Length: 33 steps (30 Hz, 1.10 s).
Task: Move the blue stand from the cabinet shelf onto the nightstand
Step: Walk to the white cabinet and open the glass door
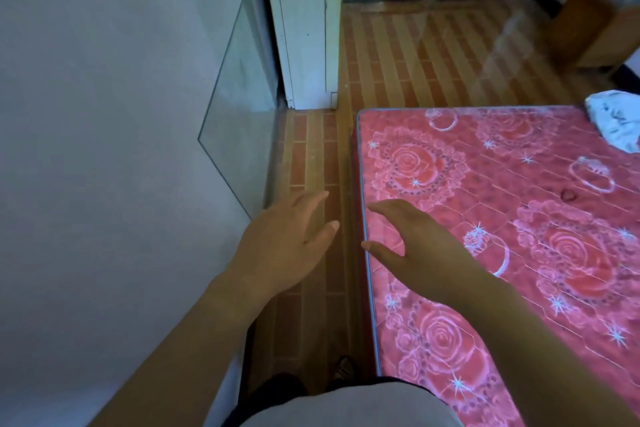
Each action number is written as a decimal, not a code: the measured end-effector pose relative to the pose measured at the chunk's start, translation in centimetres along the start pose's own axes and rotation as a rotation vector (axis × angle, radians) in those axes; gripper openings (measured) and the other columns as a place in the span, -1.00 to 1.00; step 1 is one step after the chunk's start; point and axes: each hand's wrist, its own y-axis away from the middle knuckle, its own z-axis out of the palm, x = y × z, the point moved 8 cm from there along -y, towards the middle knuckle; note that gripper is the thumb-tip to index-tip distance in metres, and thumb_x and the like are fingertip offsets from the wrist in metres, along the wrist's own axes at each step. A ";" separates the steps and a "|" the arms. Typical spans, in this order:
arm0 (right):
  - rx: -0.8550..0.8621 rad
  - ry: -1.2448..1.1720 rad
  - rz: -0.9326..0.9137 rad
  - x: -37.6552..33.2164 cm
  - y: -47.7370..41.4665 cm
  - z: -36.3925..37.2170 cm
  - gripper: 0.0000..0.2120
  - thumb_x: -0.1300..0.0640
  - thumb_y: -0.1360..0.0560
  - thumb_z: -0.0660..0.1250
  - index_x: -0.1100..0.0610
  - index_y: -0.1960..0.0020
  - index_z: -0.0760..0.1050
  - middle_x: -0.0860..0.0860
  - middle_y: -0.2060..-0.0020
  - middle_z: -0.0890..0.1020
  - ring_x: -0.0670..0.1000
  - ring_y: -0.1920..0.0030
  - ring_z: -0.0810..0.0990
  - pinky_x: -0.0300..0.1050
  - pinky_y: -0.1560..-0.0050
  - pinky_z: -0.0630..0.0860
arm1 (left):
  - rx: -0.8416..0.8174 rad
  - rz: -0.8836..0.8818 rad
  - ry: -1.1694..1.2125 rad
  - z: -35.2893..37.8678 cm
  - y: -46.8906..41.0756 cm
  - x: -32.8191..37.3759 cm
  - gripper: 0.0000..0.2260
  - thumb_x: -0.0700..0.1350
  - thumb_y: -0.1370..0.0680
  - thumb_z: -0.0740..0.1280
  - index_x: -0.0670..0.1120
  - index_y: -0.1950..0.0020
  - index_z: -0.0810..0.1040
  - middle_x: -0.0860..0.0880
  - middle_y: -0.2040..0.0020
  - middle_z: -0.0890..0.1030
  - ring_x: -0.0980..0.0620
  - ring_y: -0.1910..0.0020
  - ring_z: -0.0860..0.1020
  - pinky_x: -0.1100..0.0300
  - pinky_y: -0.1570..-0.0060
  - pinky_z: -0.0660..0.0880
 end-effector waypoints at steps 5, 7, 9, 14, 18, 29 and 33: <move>-0.025 -0.024 0.026 2.2 -6.7 -0.8 -0.47 -0.14 -0.48 0.23 -0.02 -0.39 0.22 -0.05 -0.39 0.33 -0.02 -0.36 0.31 -0.20 -0.27 0.18 | -0.021 0.001 0.021 -1.1 -7.8 -0.9 -0.52 0.21 -0.54 0.10 0.12 -0.44 0.21 0.07 -0.46 0.31 0.05 -0.40 0.32 -0.08 -0.33 0.35; -0.026 -0.026 0.026 2.9 -10.0 -1.1 -0.47 -0.15 -0.48 0.22 -0.02 -0.39 0.21 -0.05 -0.39 0.33 -0.02 -0.36 0.31 -0.18 -0.28 0.20 | -0.031 0.005 0.028 -1.7 -10.9 -1.5 -0.52 0.20 -0.54 0.11 0.11 -0.44 0.21 0.08 -0.46 0.30 0.06 -0.41 0.30 -0.07 -0.35 0.33; -0.036 -0.032 0.022 3.4 -13.5 -1.4 -0.47 -0.14 -0.48 0.22 -0.02 -0.40 0.21 -0.06 -0.40 0.32 -0.03 -0.36 0.31 -0.19 -0.29 0.21 | -0.030 0.003 0.036 -2.6 -14.3 -2.7 -0.51 0.19 -0.54 0.11 0.10 -0.45 0.21 0.08 -0.47 0.29 0.07 -0.41 0.29 -0.06 -0.35 0.32; -0.033 -0.032 0.017 3.8 -24.1 -2.6 -0.47 -0.11 -0.48 0.24 0.00 -0.39 0.23 -0.04 -0.40 0.33 -0.02 -0.37 0.31 -0.13 -0.35 0.25 | -0.002 0.002 0.048 -6.1 -23.7 -6.3 -0.51 0.19 -0.55 0.11 0.11 -0.45 0.18 0.07 -0.47 0.28 0.06 -0.41 0.29 -0.04 -0.36 0.30; -0.017 -0.030 -0.001 2.9 -33.0 -4.7 -0.52 -0.05 -0.49 0.27 0.00 -0.36 0.26 -0.04 -0.35 0.39 -0.07 -0.29 0.36 -0.40 -0.15 0.17 | 0.023 0.019 0.041 -10.6 -31.4 -8.7 -0.52 0.16 -0.55 0.12 0.06 -0.44 0.22 0.03 -0.44 0.33 0.04 -0.37 0.35 0.05 -0.33 0.32; 0.012 -0.062 -0.001 5.3 -51.1 -8.4 -0.52 -0.05 -0.49 0.28 -0.03 -0.37 0.25 -0.06 -0.35 0.39 -0.05 -0.32 0.34 -0.29 -0.18 0.19 | 0.013 0.035 0.040 -16.8 -48.4 -12.8 -0.54 0.14 -0.56 0.14 0.06 -0.44 0.23 0.04 -0.42 0.36 0.05 -0.33 0.38 0.10 -0.29 0.33; 0.002 -0.089 0.003 7.8 -58.6 -10.0 -0.51 -0.01 -0.49 0.29 -0.02 -0.37 0.24 -0.05 -0.35 0.39 -0.05 -0.29 0.36 -0.26 -0.17 0.22 | 0.044 0.053 0.046 -18.4 -56.0 -13.3 -0.55 0.10 -0.56 0.16 0.06 -0.44 0.22 0.06 -0.44 0.33 0.07 -0.35 0.36 0.17 -0.27 0.28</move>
